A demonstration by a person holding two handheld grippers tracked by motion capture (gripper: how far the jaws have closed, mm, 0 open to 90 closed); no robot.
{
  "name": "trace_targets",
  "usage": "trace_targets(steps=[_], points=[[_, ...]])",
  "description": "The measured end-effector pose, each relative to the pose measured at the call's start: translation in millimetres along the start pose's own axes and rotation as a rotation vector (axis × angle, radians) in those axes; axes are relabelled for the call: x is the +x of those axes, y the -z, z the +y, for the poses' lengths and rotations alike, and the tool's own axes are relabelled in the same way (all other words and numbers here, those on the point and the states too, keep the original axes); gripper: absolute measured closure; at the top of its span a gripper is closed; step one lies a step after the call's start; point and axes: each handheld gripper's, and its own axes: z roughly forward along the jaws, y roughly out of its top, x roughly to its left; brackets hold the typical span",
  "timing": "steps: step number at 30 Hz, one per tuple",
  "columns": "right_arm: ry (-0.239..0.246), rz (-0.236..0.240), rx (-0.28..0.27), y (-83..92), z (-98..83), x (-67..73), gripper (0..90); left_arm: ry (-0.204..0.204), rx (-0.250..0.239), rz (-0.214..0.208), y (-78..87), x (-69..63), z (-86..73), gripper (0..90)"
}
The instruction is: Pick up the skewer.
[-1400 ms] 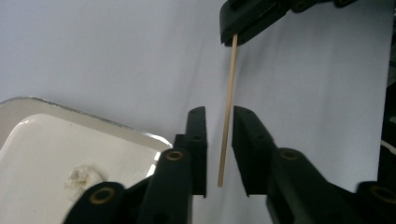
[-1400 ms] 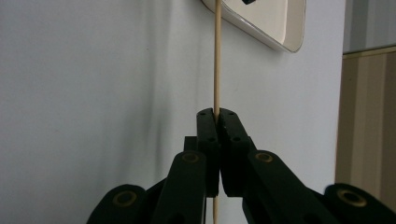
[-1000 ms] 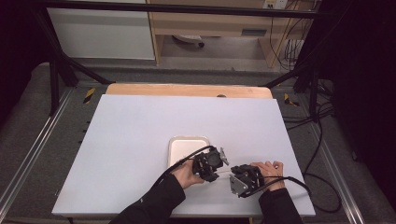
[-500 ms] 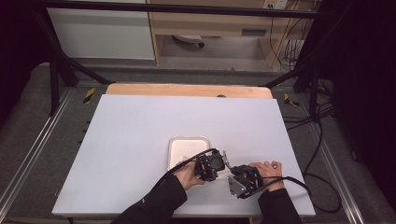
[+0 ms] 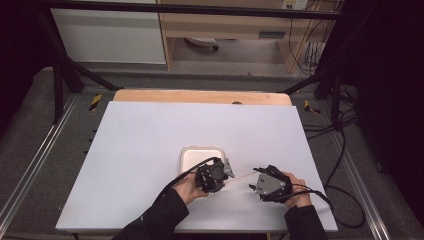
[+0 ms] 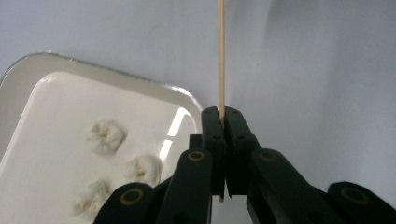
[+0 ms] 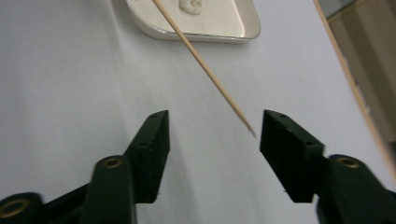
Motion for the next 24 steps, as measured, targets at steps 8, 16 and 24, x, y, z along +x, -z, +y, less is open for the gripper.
trace_targets(steps=[8,16,24], points=[[-0.269,0.01,-0.028,2.8,-9.4,-8.7,29.9,0.083,-0.051,0.018,16.9,9.2,-28.8,88.5],[-0.455,-0.012,-0.029,-1.6,-11.7,-10.4,16.0,0.179,-0.132,0.047,33.1,15.6,-62.5,88.5],[-0.572,0.01,-0.048,-4.3,-10.4,-14.7,8.9,0.271,-0.22,0.064,44.7,18.9,-95.6,88.5]])
